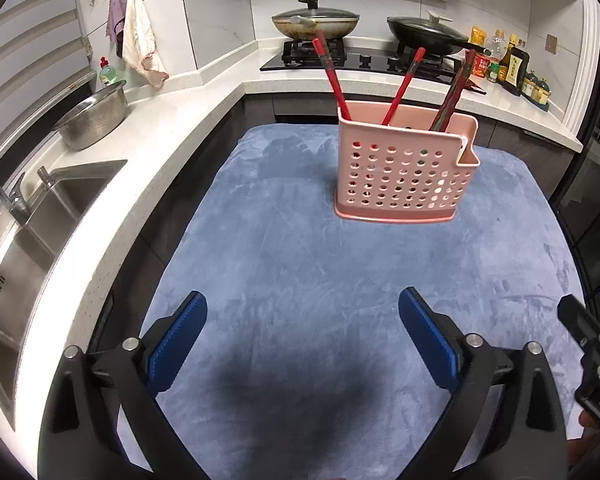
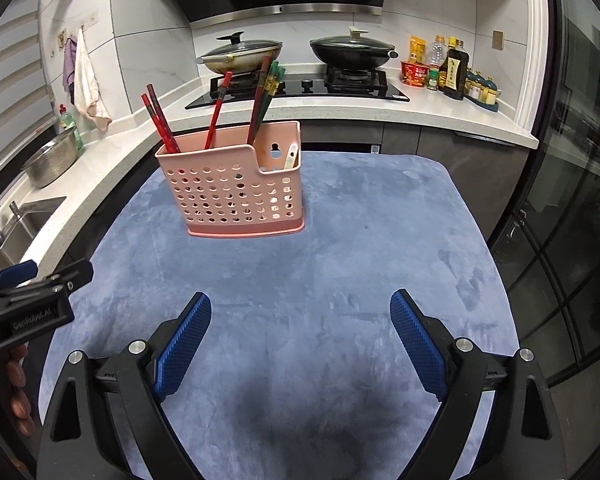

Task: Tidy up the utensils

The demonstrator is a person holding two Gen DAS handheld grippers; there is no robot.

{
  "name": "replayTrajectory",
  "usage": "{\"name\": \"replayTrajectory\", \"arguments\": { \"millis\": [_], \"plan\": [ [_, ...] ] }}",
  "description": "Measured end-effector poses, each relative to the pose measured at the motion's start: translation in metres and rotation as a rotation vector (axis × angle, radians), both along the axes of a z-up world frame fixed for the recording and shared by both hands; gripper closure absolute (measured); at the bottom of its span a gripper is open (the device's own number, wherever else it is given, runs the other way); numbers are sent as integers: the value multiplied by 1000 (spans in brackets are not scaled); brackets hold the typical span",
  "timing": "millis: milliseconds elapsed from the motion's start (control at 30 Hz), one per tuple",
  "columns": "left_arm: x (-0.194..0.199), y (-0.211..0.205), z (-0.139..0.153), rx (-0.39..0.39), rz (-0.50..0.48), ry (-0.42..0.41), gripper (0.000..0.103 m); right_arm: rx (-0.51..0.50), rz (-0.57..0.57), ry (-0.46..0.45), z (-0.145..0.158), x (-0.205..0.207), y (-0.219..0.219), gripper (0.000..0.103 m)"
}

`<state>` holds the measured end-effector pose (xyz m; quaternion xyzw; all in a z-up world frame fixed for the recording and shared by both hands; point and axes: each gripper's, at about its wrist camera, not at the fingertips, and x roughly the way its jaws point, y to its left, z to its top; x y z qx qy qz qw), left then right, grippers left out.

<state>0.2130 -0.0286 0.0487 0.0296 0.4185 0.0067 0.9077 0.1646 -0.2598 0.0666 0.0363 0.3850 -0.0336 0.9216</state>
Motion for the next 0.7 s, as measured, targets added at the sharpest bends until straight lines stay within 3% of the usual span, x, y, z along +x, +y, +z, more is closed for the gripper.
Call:
{"name": "replayTrajectory", "arguments": {
  "millis": [67,100,133,700],
  "plan": [
    [-2,1,-3,15,7,1,9,3,-5,2,0,0,-1,15],
    [-2,1,-5,23,13,0,9,3,-5,2,0,-1,-1,8],
    [-3,2,-6,27,18,2,9,3,-4,5,-1,-1,-1,7],
    [-5,6,-16,32,42,17,8,5,-7,10,-2,-1,-2,7]
  ]
}}
